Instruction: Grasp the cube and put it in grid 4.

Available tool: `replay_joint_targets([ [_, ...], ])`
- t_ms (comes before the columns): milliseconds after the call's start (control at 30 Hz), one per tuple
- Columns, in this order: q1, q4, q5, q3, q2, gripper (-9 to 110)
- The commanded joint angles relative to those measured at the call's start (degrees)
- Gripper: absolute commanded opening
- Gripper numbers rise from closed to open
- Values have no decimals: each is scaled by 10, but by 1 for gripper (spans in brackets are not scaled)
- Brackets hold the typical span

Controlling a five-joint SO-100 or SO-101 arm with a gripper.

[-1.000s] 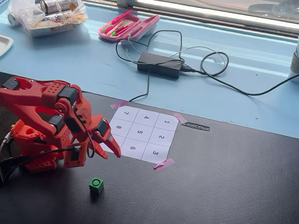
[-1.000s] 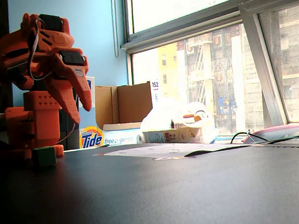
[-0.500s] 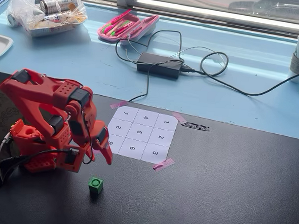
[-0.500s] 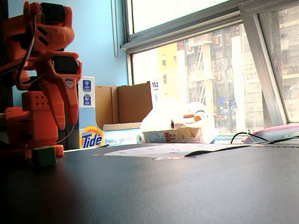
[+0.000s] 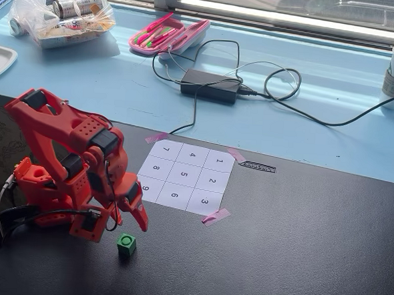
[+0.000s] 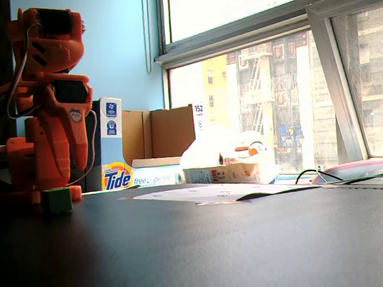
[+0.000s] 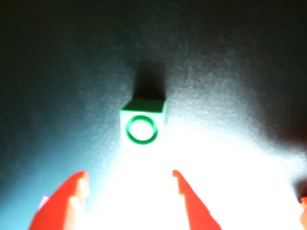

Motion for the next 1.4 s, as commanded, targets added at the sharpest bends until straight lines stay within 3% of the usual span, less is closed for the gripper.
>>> replay_joint_targets([
  [0,18,-12,-11,1,-7,28],
  [833,95,-109,-71,60,-71,28],
  [867,95,-117,-74,66,-71,24],
  [933,94,-131,-78,75,-72,0],
  [1367,84,-137,-63,42,-69,0],
])
